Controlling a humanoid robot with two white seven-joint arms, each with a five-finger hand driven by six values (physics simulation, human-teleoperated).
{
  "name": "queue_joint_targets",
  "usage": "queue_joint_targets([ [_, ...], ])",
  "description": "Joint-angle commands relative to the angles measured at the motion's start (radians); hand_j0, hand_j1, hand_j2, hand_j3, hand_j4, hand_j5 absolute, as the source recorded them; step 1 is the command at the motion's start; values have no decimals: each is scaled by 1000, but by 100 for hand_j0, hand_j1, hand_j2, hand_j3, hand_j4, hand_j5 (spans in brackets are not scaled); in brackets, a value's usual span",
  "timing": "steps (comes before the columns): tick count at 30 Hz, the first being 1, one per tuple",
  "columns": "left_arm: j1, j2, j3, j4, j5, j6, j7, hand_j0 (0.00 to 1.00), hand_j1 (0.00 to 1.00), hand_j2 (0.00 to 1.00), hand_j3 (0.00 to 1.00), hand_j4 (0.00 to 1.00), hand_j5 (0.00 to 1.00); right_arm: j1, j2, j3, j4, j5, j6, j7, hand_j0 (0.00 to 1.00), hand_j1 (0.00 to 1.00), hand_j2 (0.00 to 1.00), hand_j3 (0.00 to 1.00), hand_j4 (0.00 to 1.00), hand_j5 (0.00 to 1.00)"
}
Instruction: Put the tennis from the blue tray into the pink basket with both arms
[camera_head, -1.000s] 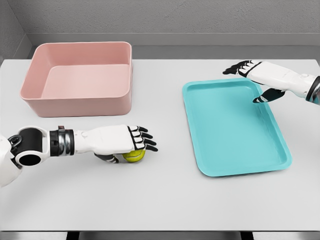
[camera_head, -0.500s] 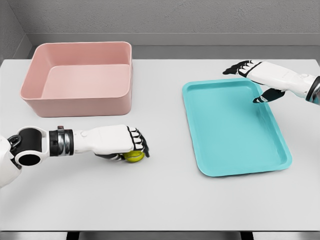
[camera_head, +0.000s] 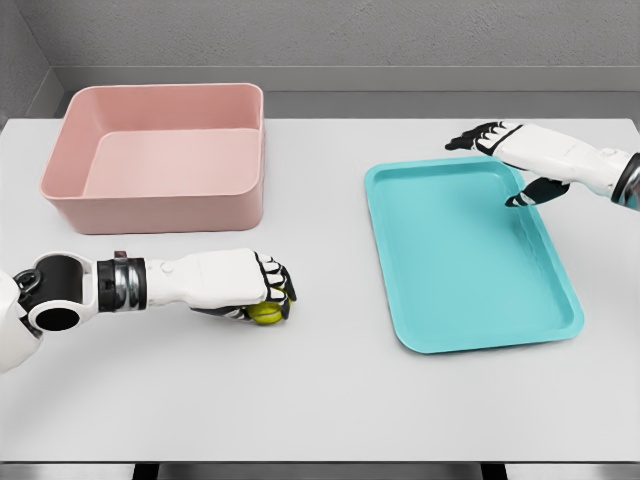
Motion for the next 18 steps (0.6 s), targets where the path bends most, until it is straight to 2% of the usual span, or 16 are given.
queue_joint_targets([
  [1,0,2,3,-4,5,2,2,52,52,52,52,52,52,2,-1,-1,-1,-7,1,-1,100,100,100,100,100,100],
  [9,-15,22,48,-50,23,2,5,52,52,52,52,52,52,0,4,-1,1,-7,1,-1,100,100,100,100,100,100],
  [18,-72,52,46,-49,56,2,5,52,52,52,52,52,52,2,1,-3,3,-7,1,-1,100,100,100,100,100,100],
])
